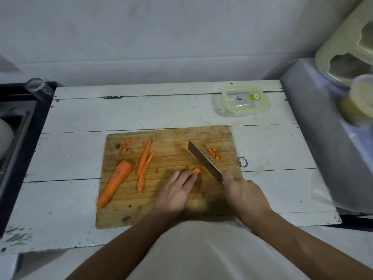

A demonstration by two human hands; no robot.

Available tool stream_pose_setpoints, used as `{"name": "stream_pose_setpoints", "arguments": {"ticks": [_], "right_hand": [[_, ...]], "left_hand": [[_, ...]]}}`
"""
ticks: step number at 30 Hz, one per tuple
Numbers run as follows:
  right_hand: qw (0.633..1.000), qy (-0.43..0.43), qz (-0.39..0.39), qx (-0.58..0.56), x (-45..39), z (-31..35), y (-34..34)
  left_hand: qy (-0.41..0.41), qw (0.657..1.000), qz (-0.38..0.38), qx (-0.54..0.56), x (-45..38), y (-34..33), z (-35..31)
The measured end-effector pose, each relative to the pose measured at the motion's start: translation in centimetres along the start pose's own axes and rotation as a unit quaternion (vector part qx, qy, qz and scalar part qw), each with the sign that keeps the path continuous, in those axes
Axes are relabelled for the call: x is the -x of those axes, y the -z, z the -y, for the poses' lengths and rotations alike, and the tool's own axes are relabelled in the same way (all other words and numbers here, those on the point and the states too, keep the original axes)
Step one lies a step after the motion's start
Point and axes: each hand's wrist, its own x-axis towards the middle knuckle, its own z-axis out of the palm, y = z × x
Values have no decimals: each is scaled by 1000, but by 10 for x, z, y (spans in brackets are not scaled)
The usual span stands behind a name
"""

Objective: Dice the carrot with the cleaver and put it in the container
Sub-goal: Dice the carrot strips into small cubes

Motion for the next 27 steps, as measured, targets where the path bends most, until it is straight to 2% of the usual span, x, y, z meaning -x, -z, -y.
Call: {"name": "stream_pose_setpoints", "arguments": {"ticks": [5,10,14,24,27], "right_hand": [[998,42,47,-27,0,9,-4],[998,17,23,-51,-2,6,-8],[999,21,15,-34,4,5,2],[996,39,59,-45,11,9,5],[998,47,38,-33,-2,17,-1]], "left_hand": [[5,999,33,-2,0,2,-1],[24,999,47,1,0,0,0],[6,1000,30,-6,-1,1,0],[-22,1000,2,-15,-2,-1,1],[-28,999,0,-20,-3,-1,2]]}}
